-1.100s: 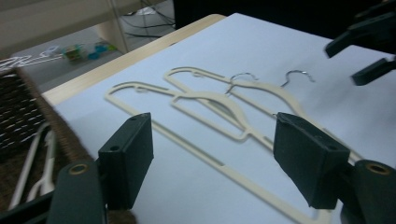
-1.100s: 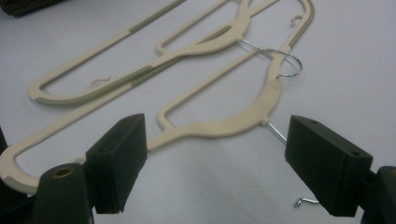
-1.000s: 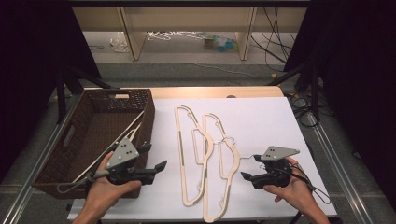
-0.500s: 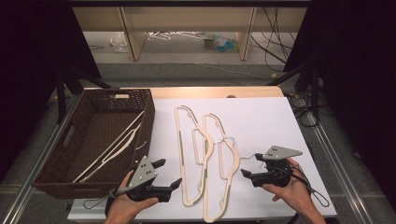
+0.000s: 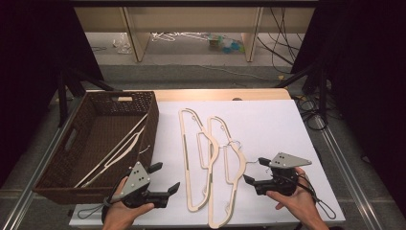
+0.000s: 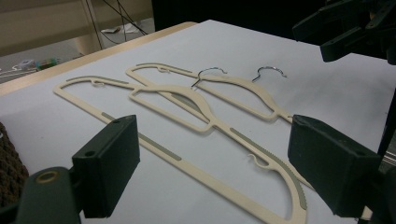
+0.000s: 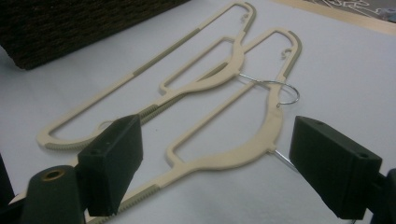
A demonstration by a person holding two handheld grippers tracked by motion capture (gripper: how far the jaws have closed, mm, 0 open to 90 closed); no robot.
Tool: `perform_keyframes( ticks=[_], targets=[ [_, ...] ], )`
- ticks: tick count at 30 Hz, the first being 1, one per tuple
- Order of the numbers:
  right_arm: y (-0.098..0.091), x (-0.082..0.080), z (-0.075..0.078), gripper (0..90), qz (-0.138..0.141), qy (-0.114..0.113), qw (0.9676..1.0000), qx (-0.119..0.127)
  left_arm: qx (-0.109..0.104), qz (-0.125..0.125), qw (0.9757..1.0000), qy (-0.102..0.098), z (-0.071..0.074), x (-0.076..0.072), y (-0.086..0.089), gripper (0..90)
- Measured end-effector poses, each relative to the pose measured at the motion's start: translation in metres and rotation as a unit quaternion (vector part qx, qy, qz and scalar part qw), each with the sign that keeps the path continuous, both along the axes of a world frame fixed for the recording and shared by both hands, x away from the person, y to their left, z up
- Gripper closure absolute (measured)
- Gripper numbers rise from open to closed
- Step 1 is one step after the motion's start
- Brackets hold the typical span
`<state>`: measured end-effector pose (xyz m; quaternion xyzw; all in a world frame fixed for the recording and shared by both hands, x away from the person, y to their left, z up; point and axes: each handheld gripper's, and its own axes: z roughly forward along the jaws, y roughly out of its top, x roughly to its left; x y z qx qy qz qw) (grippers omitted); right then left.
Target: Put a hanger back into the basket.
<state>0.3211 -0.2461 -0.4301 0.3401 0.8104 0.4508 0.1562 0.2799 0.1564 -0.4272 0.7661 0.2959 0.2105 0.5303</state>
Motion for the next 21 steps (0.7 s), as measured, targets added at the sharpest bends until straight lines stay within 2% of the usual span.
perform_keyframes(
  ticks=[5,10,13,15,17,21],
  targets=[
    [0.004,-0.001,-0.001,17.8,0.004,0.001,1.0000,-0.007,-0.008,-0.003,1.0000,0.004,-0.002,-0.001,0.000,16.5],
    [0.012,0.000,-0.003,17.1,0.004,0.002,0.9999,-0.016,-0.002,0.000,1.0000,0.003,-0.002,-0.002,0.002,16.5],
    [0.020,0.000,-0.005,17.1,0.005,0.005,0.9996,-0.026,0.002,-0.002,1.0000,0.001,-0.002,-0.002,0.002,16.5],
    [0.027,0.002,-0.006,17.0,0.007,0.007,0.9995,-0.031,-0.004,0.000,1.0000,0.005,-0.004,-0.003,0.001,16.5],
    [0.034,0.004,-0.008,17.0,0.008,0.010,0.9992,-0.037,0.005,-0.003,1.0000,0.004,-0.004,-0.003,0.002,16.5],
    [0.050,0.011,-0.013,17.3,0.015,0.016,0.9982,-0.055,0.004,0.000,0.9999,0.011,-0.006,-0.004,0.002,16.5]
  ],
)
